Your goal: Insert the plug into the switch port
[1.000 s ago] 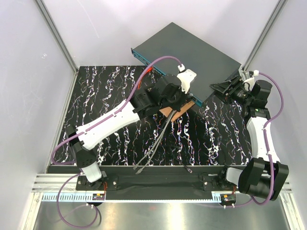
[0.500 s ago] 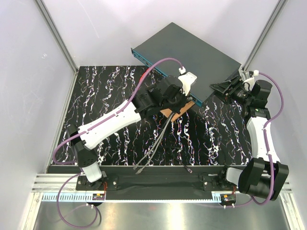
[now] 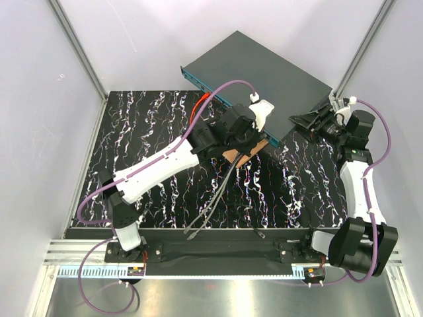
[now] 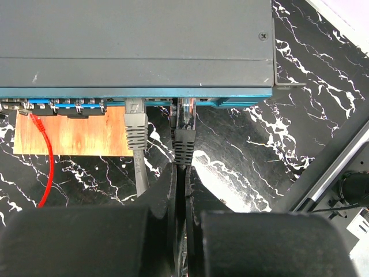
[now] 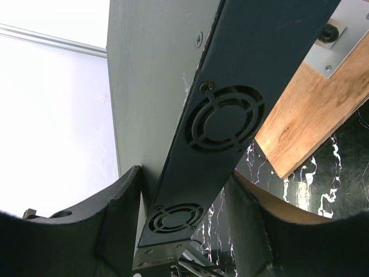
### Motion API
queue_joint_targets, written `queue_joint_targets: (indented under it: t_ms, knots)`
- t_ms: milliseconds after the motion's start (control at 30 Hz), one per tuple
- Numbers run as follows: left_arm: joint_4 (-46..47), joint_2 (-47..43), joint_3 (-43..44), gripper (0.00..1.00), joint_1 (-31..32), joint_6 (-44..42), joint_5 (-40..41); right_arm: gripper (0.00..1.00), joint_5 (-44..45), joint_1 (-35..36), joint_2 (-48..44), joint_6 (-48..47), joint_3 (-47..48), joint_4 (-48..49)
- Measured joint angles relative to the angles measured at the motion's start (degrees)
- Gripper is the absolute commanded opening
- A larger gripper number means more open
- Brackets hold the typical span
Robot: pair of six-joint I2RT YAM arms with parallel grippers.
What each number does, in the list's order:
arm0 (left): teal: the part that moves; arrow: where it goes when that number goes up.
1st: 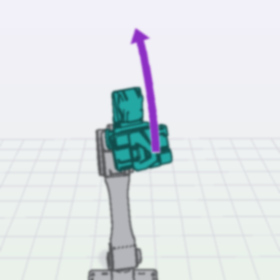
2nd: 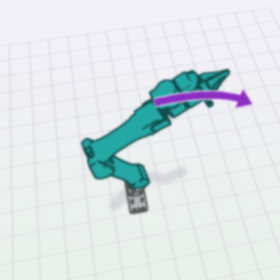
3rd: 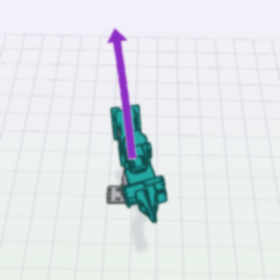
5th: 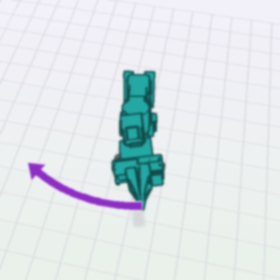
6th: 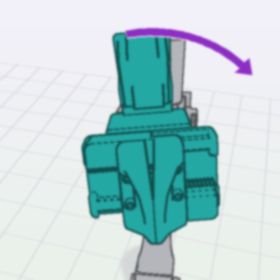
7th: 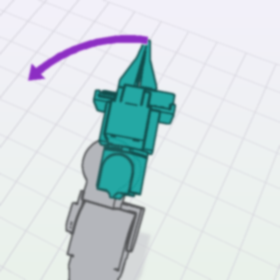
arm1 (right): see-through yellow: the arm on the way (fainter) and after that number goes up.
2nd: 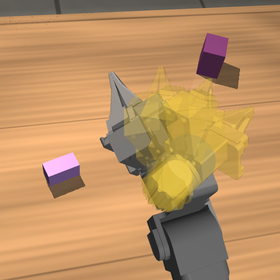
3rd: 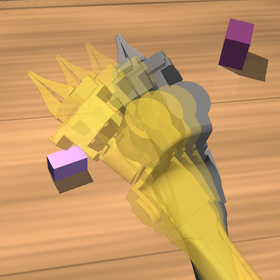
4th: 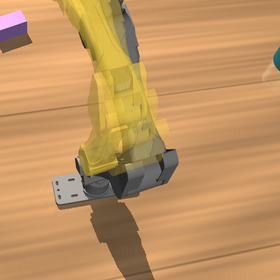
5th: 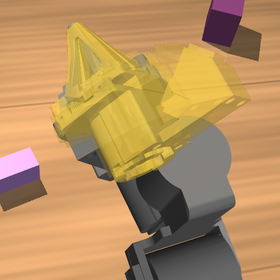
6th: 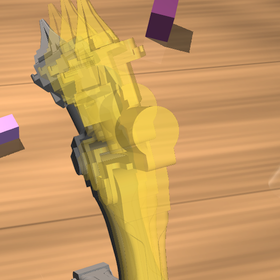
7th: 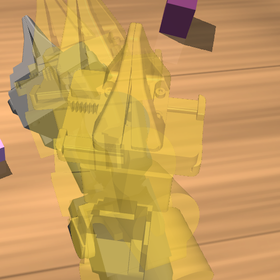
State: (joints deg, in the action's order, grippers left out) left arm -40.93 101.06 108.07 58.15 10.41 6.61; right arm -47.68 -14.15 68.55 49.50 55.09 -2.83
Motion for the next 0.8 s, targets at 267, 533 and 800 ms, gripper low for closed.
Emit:
queue_joint_targets:
  t_ms: [267,533,800]
  knots:
    - [-0.22,0.11,0.33,0.00,-0.44,-0.02,0.39,0.00,-0.02,0.00,0.00,-0.02,0.00,0.00]
    - [-0.22,0.11,0.33,0.00,-0.74,0.07,0.33,0.00,-0.02,0.00,0.00,-0.04,0.00,0.00]
    - [-0.66,0.13,1.11,0.00,-1.11,0.22,0.02,0.00,-0.02,0.02,-0.02,-0.04,0.00,0.02]
